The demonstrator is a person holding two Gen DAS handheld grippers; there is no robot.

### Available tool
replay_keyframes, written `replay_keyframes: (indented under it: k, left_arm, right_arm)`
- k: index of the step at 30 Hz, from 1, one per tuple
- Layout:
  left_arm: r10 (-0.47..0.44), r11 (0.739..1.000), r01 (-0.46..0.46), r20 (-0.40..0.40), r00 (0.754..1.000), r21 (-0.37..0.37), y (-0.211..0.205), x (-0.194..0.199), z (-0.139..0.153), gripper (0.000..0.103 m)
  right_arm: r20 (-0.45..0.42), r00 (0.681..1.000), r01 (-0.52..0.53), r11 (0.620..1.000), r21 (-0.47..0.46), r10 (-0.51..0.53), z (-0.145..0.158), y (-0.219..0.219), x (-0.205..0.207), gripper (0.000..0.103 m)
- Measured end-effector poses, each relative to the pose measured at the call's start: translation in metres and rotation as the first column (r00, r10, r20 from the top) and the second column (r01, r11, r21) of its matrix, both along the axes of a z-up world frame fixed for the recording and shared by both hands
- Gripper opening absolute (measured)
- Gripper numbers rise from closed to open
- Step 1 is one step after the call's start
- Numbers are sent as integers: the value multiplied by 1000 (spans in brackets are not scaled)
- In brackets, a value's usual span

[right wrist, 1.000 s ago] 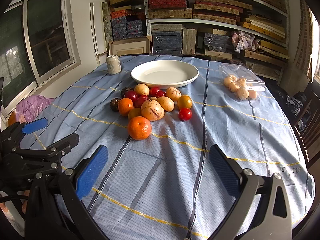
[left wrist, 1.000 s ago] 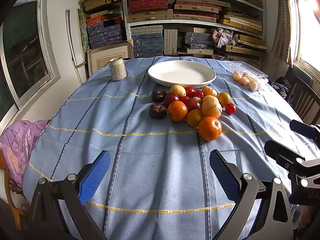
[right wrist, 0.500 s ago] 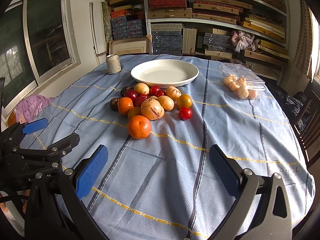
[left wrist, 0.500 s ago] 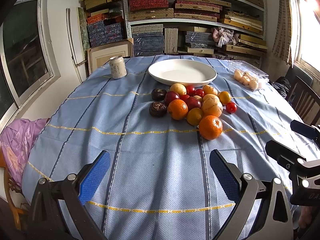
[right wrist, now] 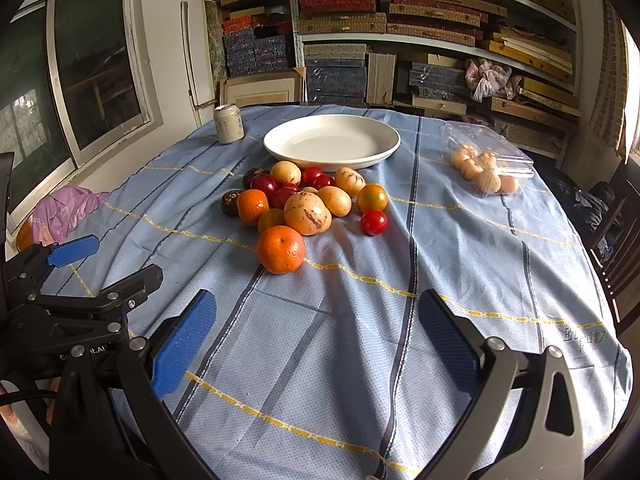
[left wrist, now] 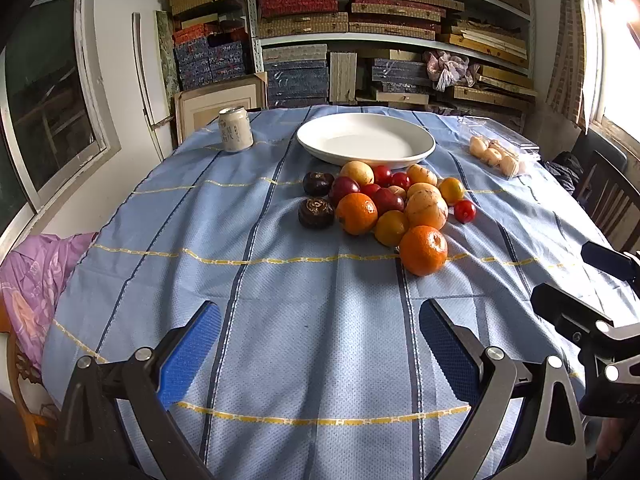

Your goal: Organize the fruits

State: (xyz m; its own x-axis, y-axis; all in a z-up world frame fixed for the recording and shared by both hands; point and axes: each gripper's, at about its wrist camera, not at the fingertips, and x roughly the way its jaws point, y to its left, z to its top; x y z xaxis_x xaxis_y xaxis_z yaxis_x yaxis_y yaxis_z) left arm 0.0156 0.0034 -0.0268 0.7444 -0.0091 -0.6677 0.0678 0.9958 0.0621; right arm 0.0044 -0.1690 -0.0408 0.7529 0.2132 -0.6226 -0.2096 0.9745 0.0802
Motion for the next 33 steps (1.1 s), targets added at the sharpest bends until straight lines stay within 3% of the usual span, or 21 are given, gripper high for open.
replay_keyframes:
  k: [22, 33]
  left_arm:
    - [13, 1000, -13, -61, 998, 4, -2, 20, -14, 100]
    - [-80, 997, 80, -105, 991, -8, -5, 39, -31, 100]
  right_arm:
    - [-28, 999, -32, 999, 17, 32, -4, -7, 14, 99]
    - [-74, 995, -61, 998, 26, 63, -20, -21, 32, 99]
